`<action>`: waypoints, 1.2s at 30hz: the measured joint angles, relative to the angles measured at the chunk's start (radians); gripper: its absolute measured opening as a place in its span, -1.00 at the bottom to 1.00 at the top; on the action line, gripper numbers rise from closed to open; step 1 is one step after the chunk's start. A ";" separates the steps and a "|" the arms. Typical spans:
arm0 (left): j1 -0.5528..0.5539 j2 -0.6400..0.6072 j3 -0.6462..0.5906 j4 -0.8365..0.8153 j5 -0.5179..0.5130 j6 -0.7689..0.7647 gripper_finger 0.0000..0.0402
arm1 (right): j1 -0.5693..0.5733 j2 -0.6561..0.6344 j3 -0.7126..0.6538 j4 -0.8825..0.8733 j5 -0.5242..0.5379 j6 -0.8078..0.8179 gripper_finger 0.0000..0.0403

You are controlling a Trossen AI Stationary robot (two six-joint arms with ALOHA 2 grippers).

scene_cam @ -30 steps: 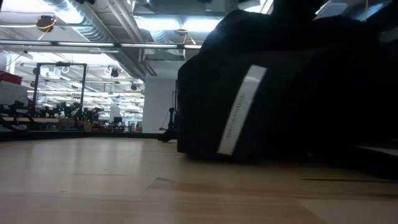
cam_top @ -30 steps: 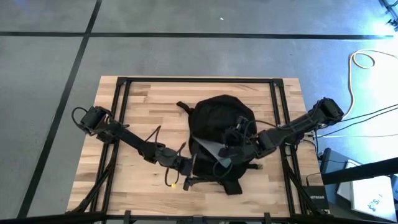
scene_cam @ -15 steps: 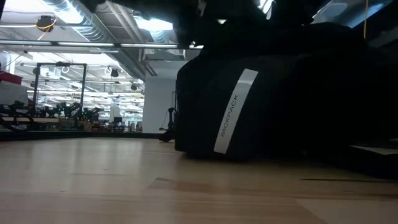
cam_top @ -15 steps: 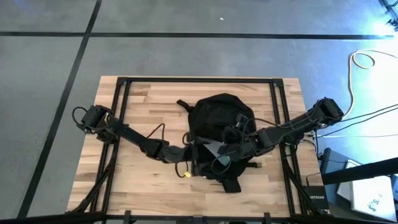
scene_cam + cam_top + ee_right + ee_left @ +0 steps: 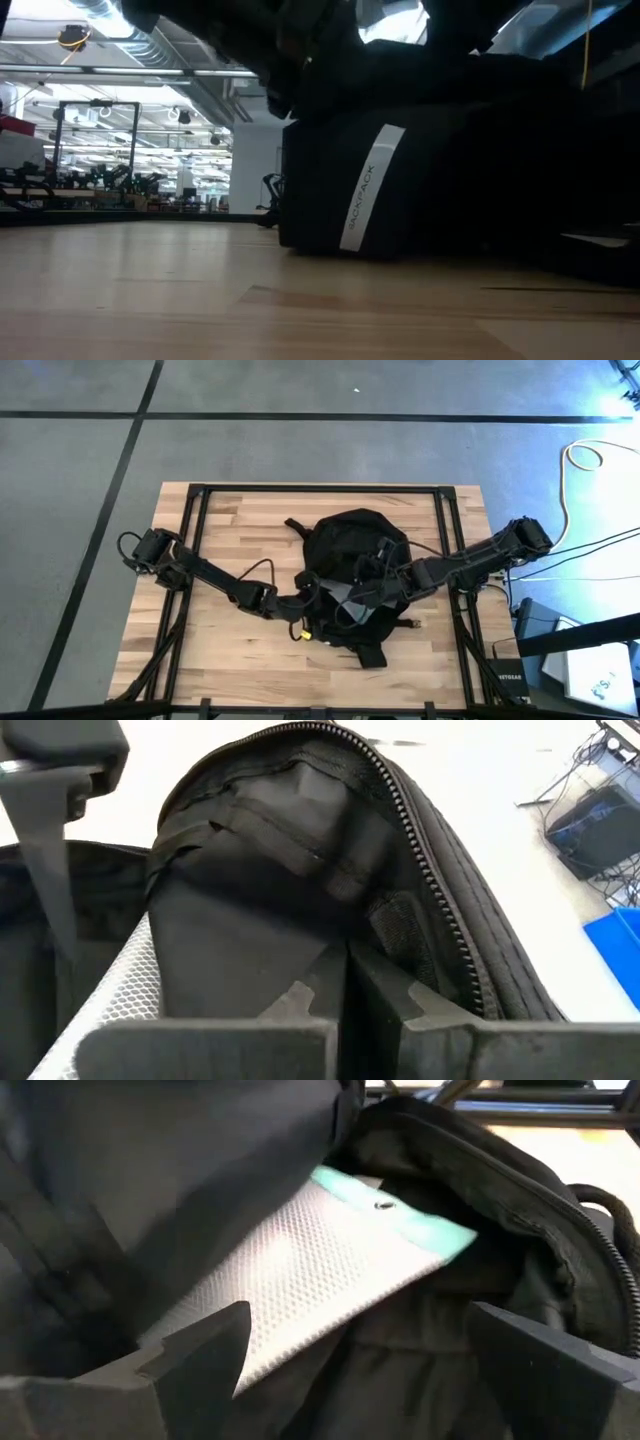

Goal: Unpack backpack
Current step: Remove the blue zip bag from the black backpack

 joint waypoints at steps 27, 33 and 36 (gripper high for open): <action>-0.001 0.075 0.000 0.072 0.149 -0.047 0.76 | -0.440 0.000 -0.006 -0.074 -0.196 -0.144 -1.00; -0.001 0.075 0.000 0.074 0.160 -0.031 0.76 | -0.507 0.000 -0.102 -0.048 -0.317 -0.141 -1.00; -0.002 0.075 0.000 0.075 0.162 -0.025 0.76 | -0.536 0.000 -0.167 0.029 -0.383 -0.142 -1.00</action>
